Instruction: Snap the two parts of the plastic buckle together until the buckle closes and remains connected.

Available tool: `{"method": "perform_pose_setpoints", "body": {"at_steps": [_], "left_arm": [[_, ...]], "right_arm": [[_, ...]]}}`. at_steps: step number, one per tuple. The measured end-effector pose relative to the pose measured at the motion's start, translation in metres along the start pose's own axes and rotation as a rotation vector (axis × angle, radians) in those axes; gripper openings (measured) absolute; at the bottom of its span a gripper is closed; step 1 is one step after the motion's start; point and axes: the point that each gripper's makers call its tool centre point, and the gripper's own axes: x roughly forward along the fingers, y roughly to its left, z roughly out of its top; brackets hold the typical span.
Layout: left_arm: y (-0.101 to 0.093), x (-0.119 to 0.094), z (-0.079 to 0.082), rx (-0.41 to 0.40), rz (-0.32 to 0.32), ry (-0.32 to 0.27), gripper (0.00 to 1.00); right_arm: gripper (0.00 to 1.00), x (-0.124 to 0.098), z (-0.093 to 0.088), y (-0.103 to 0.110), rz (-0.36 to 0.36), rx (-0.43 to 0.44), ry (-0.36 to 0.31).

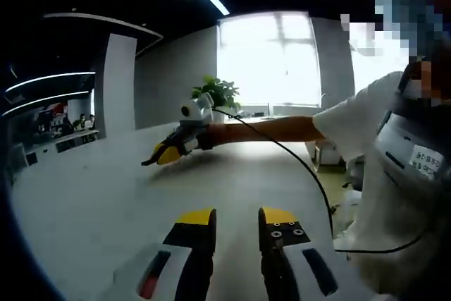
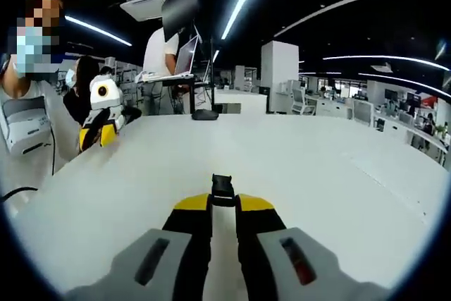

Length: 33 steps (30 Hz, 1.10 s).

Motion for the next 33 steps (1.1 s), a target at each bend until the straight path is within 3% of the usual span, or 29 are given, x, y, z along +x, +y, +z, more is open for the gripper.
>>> {"method": "perform_pose_setpoints", "body": {"at_steps": [9, 25, 33], "left_arm": [[0.008, 0.001, 0.003, -0.018, 0.032, -0.016, 0.23], [0.007, 0.001, -0.002, -0.036, 0.035, -0.018, 0.22], [0.006, 0.001, -0.002, -0.039, 0.040, -0.023, 0.22]], "right_arm": [[0.10, 0.010, -0.017, -0.024, -0.011, -0.026, 0.081], [0.11, 0.020, -0.016, -0.037, -0.015, -0.076, 0.120], [0.21, 0.020, -0.017, -0.044, -0.034, -0.067, 0.131]]}}
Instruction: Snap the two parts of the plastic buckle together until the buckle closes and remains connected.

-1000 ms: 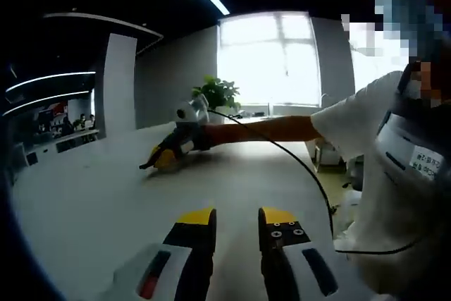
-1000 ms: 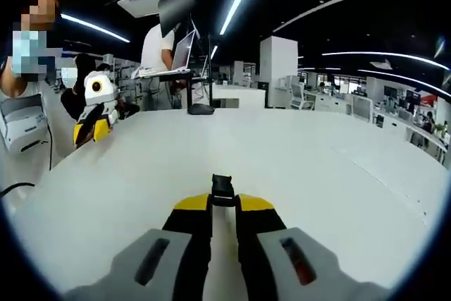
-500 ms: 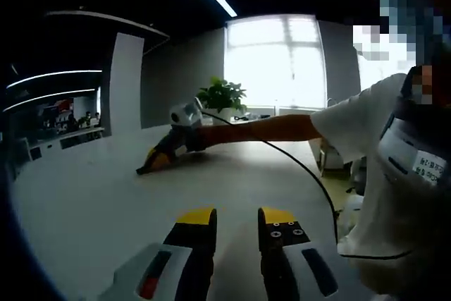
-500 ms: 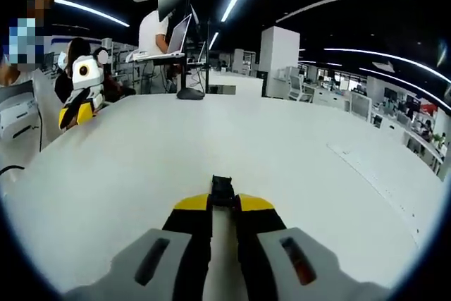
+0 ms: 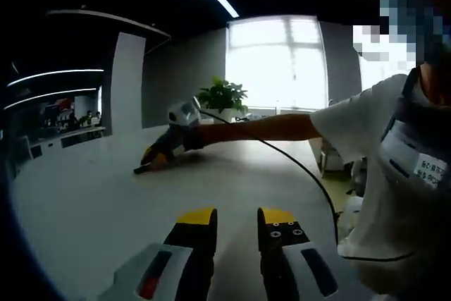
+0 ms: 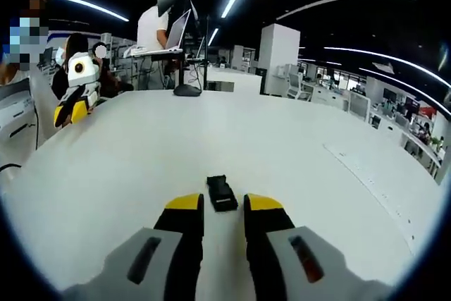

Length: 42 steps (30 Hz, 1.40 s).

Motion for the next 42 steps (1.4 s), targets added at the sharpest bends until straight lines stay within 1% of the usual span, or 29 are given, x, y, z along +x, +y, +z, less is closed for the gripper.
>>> {"method": "perform_pose_setpoints", "body": {"at_steps": [3, 8, 10, 13, 16, 17, 18, 19, 20, 21, 22, 24, 28, 31, 34, 38, 40, 42], "left_arm": [[0.001, 0.000, -0.001, -0.001, 0.006, 0.002, 0.22], [0.004, -0.001, -0.002, -0.015, 0.023, -0.001, 0.22], [0.005, -0.002, -0.002, -0.018, 0.037, -0.001, 0.23], [0.009, -0.004, -0.001, -0.023, 0.071, -0.001, 0.25], [0.014, -0.006, -0.001, -0.024, 0.108, 0.008, 0.30], [0.017, -0.006, -0.002, -0.027, 0.125, 0.014, 0.32], [0.021, -0.007, -0.004, -0.033, 0.147, 0.027, 0.34], [0.025, -0.007, -0.006, -0.034, 0.167, 0.040, 0.37], [0.027, -0.007, -0.006, -0.033, 0.180, 0.045, 0.40], [0.030, -0.006, -0.007, -0.046, 0.196, 0.048, 0.44], [0.032, -0.007, -0.007, -0.055, 0.204, 0.048, 0.46], [0.034, -0.007, -0.005, -0.064, 0.215, 0.040, 0.46], [0.038, -0.009, 0.001, -0.081, 0.234, 0.017, 0.46], [0.042, -0.010, 0.007, -0.089, 0.244, 0.000, 0.47], [0.045, -0.012, 0.011, -0.101, 0.254, -0.010, 0.48], [0.049, -0.016, 0.011, -0.103, 0.270, 0.000, 0.49], [0.052, -0.019, 0.011, -0.106, 0.283, 0.005, 0.51], [0.056, -0.021, 0.010, -0.119, 0.298, 0.014, 0.55]], "right_arm": [[0.24, -0.001, 0.000, 0.002, 0.001, 0.008, -0.003], [0.28, -0.006, 0.004, 0.006, -0.027, 0.034, -0.036], [0.29, -0.010, 0.008, 0.005, -0.056, 0.060, -0.060], [0.32, -0.017, 0.015, 0.010, -0.078, 0.088, -0.099], [0.38, -0.025, 0.021, 0.013, -0.128, 0.117, -0.132], [0.39, -0.028, 0.021, 0.011, -0.166, 0.150, -0.138], [0.39, -0.031, 0.022, 0.012, -0.187, 0.161, -0.146], [0.39, -0.032, 0.023, 0.018, -0.180, 0.153, -0.148], [0.40, -0.034, 0.024, 0.021, -0.192, 0.162, -0.149], [0.41, -0.037, 0.025, 0.022, -0.214, 0.174, -0.151], [0.42, -0.040, 0.026, 0.025, -0.223, 0.177, -0.156], [0.43, -0.047, 0.029, 0.026, -0.270, 0.192, -0.165], [0.44, -0.057, 0.034, 0.036, -0.296, 0.186, -0.166], [0.47, -0.064, 0.034, 0.045, -0.314, 0.201, -0.164], [0.52, -0.071, 0.029, 0.052, -0.339, 0.223, -0.151], [0.61, -0.079, 0.022, 0.065, -0.349, 0.224, -0.133], [0.65, -0.084, 0.020, 0.070, -0.356, 0.227, -0.127], [0.70, -0.091, 0.018, 0.077, -0.372, 0.239, -0.123]]}}
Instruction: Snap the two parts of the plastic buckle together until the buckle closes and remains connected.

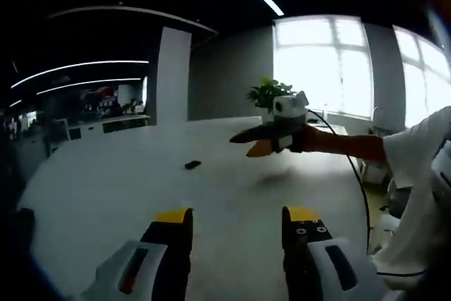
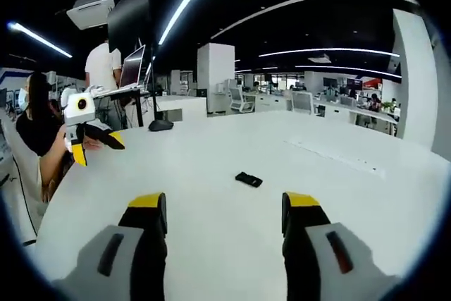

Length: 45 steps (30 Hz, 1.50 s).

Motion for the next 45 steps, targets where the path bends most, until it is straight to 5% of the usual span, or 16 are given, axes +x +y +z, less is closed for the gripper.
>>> {"method": "perform_pose_setpoints", "body": {"at_steps": [5, 9, 22, 26, 34, 45], "left_arm": [[0.008, -0.003, -0.003, -0.008, 0.044, 0.027, 0.67], [0.008, -0.006, 0.002, -0.012, 0.058, 0.013, 0.68], [0.007, -0.017, 0.031, -0.035, 0.106, -0.049, 0.82], [0.012, -0.019, 0.030, -0.059, 0.146, -0.044, 0.93], [0.024, -0.035, 0.033, -0.084, 0.213, -0.094, 0.95], [0.020, -0.042, 0.025, -0.088, 0.270, -0.064, 0.99]], "right_arm": [[0.91, -0.022, -0.007, 0.003, -0.071, 0.063, 0.034], [0.99, -0.043, -0.011, 0.005, -0.144, 0.021, 0.069], [1.00, -0.099, 0.020, 0.017, -0.299, 0.017, 0.028], [1.00, -0.110, 0.019, 0.020, -0.328, 0.022, 0.027], [1.00, -0.132, 0.012, 0.023, -0.404, 0.060, -0.008], [1.00, -0.164, 0.018, 0.034, -0.478, 0.082, -0.097]]}}
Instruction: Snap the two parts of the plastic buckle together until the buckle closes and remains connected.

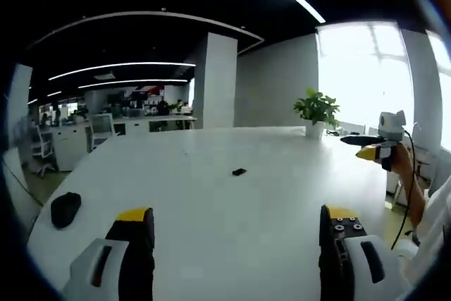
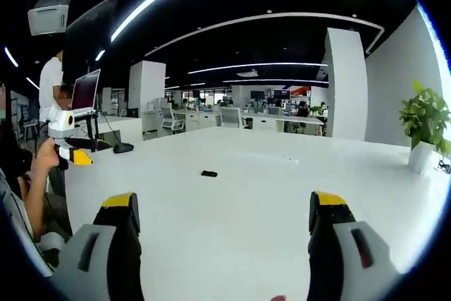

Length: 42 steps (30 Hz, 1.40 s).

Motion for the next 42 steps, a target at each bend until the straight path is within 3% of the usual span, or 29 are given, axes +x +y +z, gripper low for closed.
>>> {"method": "perform_pose_setpoints", "body": {"at_steps": [4, 11, 22, 29, 42], "left_arm": [[-0.008, -0.002, -0.001, -0.012, -0.011, -0.011, 0.99], [-0.012, -0.012, -0.004, -0.030, 0.014, -0.038, 0.99], [-0.011, -0.027, -0.008, -0.021, 0.072, -0.058, 0.99], [-0.014, -0.036, -0.019, -0.031, 0.087, -0.069, 0.99], [-0.008, -0.042, -0.032, -0.052, 0.107, -0.071, 0.99]], "right_arm": [[1.00, -0.011, -0.006, -0.001, -0.025, 0.037, -0.011], [1.00, -0.029, -0.019, -0.003, -0.090, 0.023, 0.010], [1.00, -0.048, -0.031, 0.007, -0.105, 0.040, 0.018], [1.00, -0.064, -0.045, -0.004, -0.163, 0.084, 0.022], [1.00, -0.070, -0.052, -0.007, -0.181, 0.097, 0.034]]}}
